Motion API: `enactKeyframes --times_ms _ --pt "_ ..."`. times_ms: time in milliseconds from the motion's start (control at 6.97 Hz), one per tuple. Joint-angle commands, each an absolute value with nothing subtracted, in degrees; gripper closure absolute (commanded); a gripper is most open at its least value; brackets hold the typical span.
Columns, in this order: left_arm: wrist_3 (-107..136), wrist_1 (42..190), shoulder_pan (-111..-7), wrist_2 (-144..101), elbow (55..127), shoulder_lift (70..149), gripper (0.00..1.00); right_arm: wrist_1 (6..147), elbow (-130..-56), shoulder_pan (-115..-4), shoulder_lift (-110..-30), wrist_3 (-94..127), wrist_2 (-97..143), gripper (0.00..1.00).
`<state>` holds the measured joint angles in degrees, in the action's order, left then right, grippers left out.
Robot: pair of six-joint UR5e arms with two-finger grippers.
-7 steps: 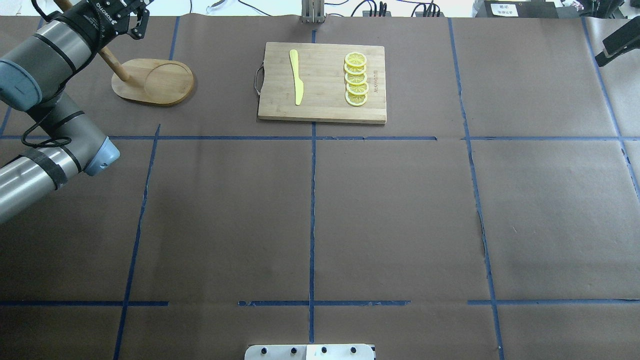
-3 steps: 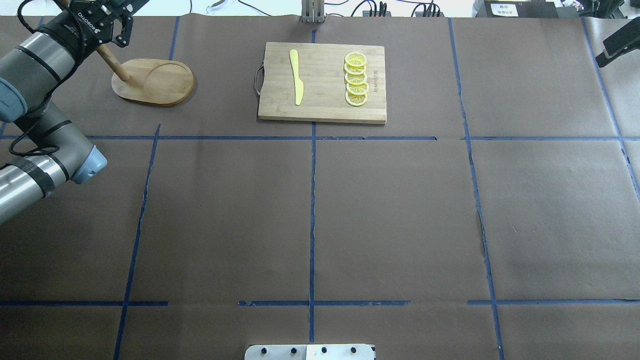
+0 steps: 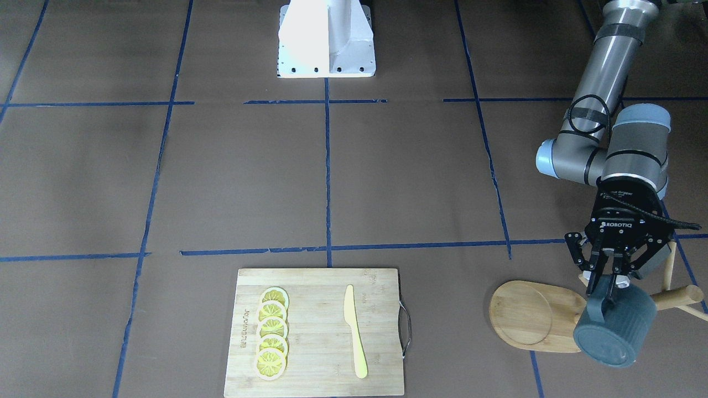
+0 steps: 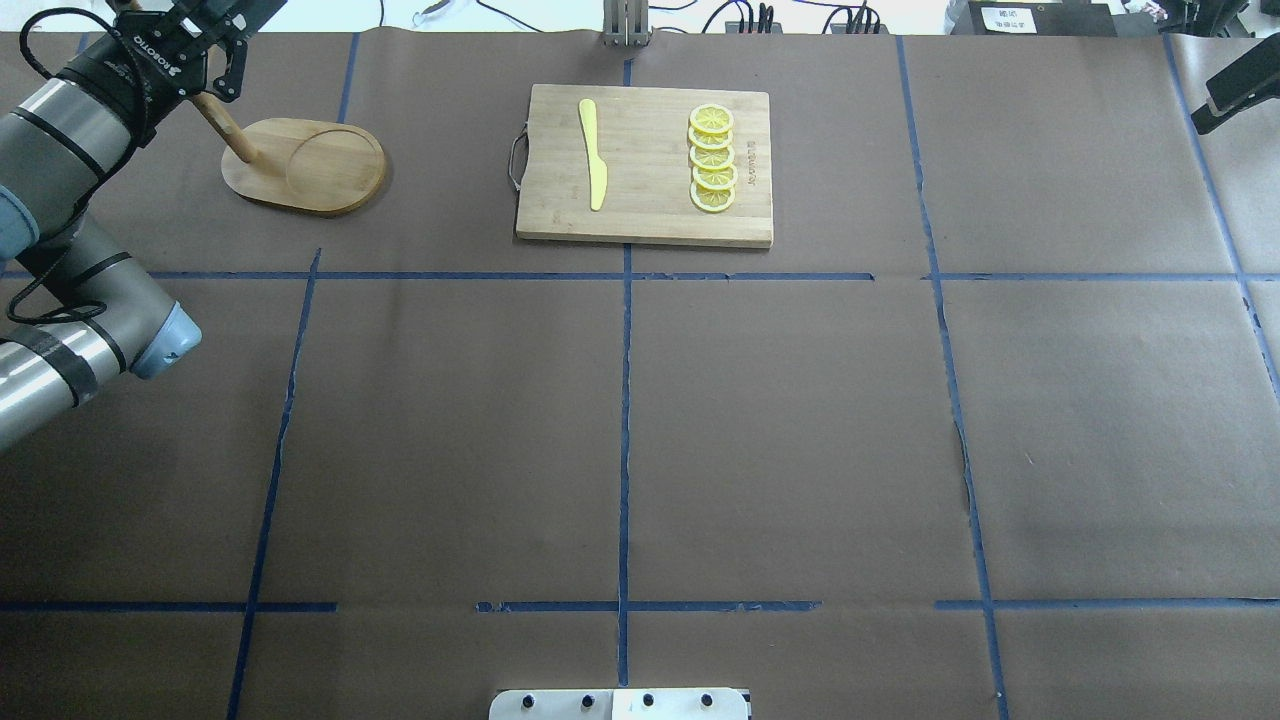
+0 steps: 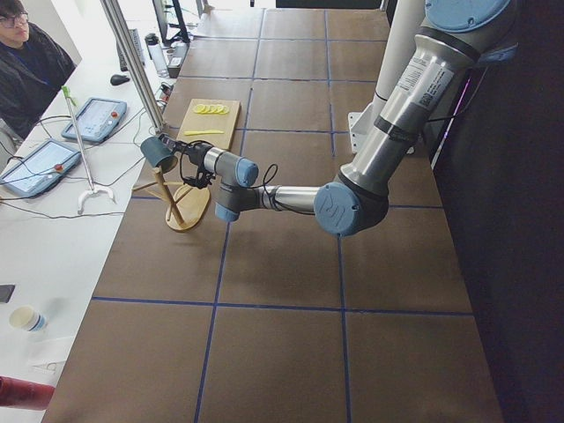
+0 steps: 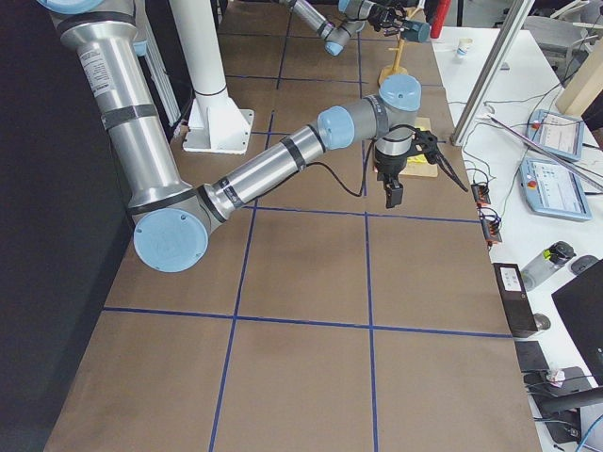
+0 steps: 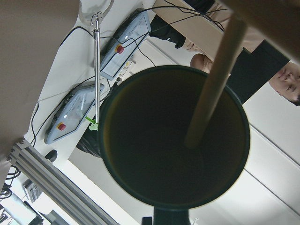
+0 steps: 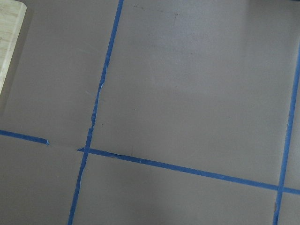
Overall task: Hang cup on storage rack
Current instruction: 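Align the mug handle with a mug tree peg using the left gripper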
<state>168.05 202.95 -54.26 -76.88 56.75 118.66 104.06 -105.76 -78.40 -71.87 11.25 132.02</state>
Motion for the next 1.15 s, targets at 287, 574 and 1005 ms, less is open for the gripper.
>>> enactKeyframes --times_ms 287,574,1005 --pt "168.9 203.9 -53.5 -75.9 56.3 118.0 0.98 104.1 -105.7 -78.4 -71.9 11.3 132.0 0.00" --pt "168.9 204.0 -53.5 -75.8 56.1 118.0 0.97 104.1 -105.6 -78.4 -71.8 11.3 131.9 0.00" --pt "170.0 203.9 -53.5 -75.8 56.1 117.4 0.95 104.1 -105.8 -78.4 -71.9 11.3 132.0 0.00"
